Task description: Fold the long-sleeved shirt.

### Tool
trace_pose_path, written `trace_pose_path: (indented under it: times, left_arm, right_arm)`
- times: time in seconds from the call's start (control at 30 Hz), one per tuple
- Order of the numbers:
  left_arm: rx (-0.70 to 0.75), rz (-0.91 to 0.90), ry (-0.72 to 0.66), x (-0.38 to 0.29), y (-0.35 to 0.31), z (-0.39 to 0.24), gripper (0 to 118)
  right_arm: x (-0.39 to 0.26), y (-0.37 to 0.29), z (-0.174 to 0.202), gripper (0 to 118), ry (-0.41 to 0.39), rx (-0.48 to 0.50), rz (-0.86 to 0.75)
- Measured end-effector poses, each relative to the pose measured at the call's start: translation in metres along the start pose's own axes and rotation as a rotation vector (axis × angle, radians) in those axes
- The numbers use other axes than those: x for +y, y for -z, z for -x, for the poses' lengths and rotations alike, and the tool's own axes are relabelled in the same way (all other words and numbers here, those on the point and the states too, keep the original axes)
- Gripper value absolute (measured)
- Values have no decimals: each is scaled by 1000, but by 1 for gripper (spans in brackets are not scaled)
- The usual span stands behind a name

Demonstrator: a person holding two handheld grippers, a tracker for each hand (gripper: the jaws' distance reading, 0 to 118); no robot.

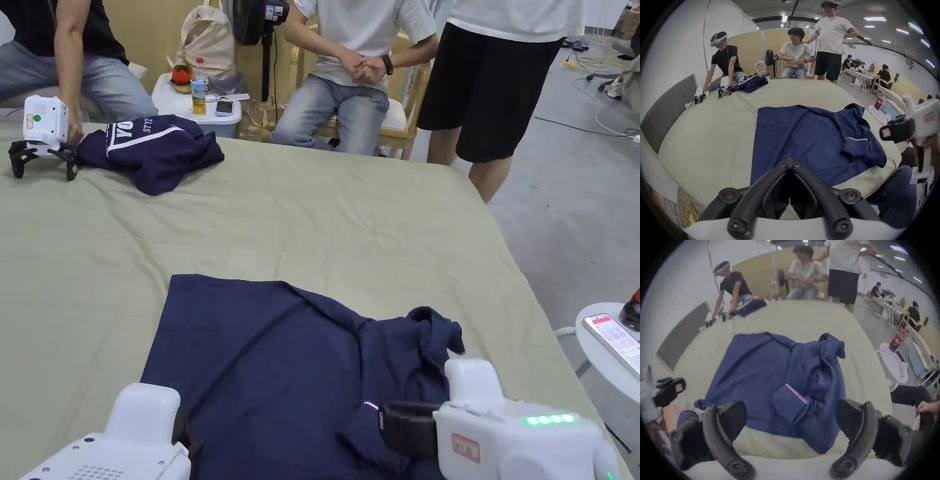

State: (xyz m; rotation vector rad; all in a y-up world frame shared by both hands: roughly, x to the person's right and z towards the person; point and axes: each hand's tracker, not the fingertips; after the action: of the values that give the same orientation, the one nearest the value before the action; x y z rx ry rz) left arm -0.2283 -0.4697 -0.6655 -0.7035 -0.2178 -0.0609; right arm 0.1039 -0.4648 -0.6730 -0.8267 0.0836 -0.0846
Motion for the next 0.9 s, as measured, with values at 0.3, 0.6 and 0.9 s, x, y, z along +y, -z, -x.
trace_pose_path:
  times: [0.3, 0.6, 0.9]
  left_arm:
    - [-70, 19, -68, -32, 4, -6, 0]
    - [-74, 59, -78, -20, 24, 0, 0]
    - [-50, 67, -89, 0, 51, 14, 0]
  right_arm:
    - [-88, -8, 8, 1, 109, -67, -62]
    - [23, 41, -27, 1, 30, -109, -34]
    - [182, 161, -86, 89, 44, -84, 207]
